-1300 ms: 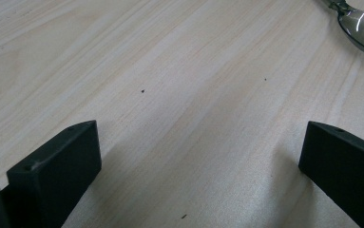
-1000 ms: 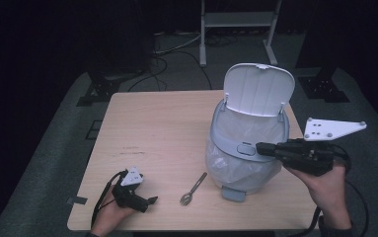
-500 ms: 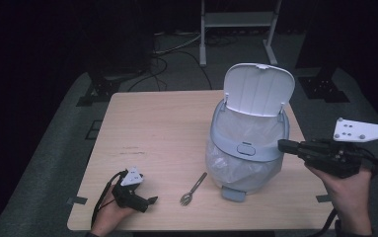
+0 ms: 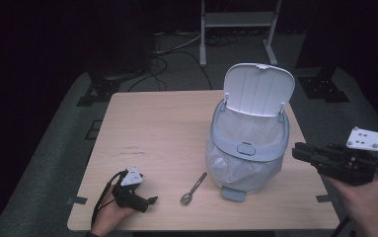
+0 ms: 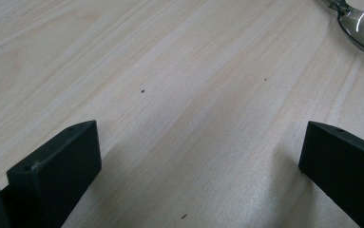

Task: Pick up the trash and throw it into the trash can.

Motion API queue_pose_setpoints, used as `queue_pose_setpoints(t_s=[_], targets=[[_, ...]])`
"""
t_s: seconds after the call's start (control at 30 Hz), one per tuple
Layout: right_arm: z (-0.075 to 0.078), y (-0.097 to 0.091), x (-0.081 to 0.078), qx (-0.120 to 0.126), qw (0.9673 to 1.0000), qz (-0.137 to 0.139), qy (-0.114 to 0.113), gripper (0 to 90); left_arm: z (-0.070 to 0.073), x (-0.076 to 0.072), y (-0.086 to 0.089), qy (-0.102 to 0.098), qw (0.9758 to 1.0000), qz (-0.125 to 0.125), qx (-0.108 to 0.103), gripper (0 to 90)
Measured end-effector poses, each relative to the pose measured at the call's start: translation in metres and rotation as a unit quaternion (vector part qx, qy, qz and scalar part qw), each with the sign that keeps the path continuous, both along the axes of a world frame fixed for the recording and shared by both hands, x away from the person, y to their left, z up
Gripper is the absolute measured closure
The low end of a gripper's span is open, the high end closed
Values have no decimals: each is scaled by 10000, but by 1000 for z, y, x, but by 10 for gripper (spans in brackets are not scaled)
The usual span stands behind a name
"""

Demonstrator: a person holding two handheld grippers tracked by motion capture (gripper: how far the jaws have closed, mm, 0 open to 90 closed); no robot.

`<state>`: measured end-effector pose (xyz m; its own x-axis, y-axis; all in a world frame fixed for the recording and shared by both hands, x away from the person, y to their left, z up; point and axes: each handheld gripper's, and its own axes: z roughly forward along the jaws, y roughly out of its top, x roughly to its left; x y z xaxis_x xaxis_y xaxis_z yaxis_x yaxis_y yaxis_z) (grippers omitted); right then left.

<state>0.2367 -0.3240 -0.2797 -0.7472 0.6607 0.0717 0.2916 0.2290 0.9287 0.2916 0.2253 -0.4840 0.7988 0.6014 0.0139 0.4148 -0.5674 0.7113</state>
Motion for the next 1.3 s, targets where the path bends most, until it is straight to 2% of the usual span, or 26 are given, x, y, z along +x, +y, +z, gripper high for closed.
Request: queue_pose_setpoints(t_s=[0.03, 0.07, 0.27, 0.33, 0.37, 0.4, 0.43, 0.6, 0.67, 0.7, 0.77, 0.93, 1.0, 1.1, 1.13, 1.3], targets=[[0, 0, 0, 0, 10000, 0, 0, 717, 0, 0, 0, 0, 10000, 0, 0, 0], [-3, -2, 0, -51, 10000, -77, 12, 664, 0, 0, 0, -5, 10000, 1, -3, 0], [-16, -8, -1, -186, 9992, -341, 72, 496, 0, 0, 0, 0, 10000, -2, 0, 0], [-19, -9, -1, -192, 9990, -389, 83, 470, 0, 0, 0, 0, 10000, 0, 0, 0], [-25, -11, -1, -198, 9987, -458, 90, 408, 0, 0, 0, -4, 10000, 2, -2, 0], [-25, -11, -1, -198, 9987, -458, 90, 408, 0, 0, 0, -4, 10000, 2, -2, 0], [-32, -12, -1, -248, 9981, -548, 94, 351, 0, 0, 0, -1, 10000, 0, 1, 0], [-46, -13, 1, -332, 9972, -648, 176, 264, 0, 0, 0, 0, 10000, -2, 0, 0], [-57, -12, 3, -432, 9955, -805, 247, 171, 0, 0, 0, -1, 10000, 0, 1, 0], [-57, -12, 3, -432, 9955, -805, 247, 171, 0, 0, 0, -1, 10000, 0, 1, 0], [-68, -12, 5, -513, 9937, -919, 375, 126, 0, 0, 0, 7, 10000, -6, 10, 0], [-86, -12, 8, -675, 9903, -1121, 466, 121, 0, 0, 0, 2, 10000, -3, 6, 0], [-94, -12, 9, -733, 9889, -1184, 513, 82, 0, 0, 0, 7, 10000, -5, 8, 0], [-101, -12, 11, -768, 9877, -1244, 548, 72, 0, 0, 0, 8, 10000, -3, 9, 0], [-108, -12, 12, -792, 9865, -1327, 536, 8, 0, 0, 0, 4, 10000, -1, 8, 0], [-124, -14, 15, -868, 9838, -1452, 595, 7, 0, 0, 0, 2, 10000, -3, 8, 0]])
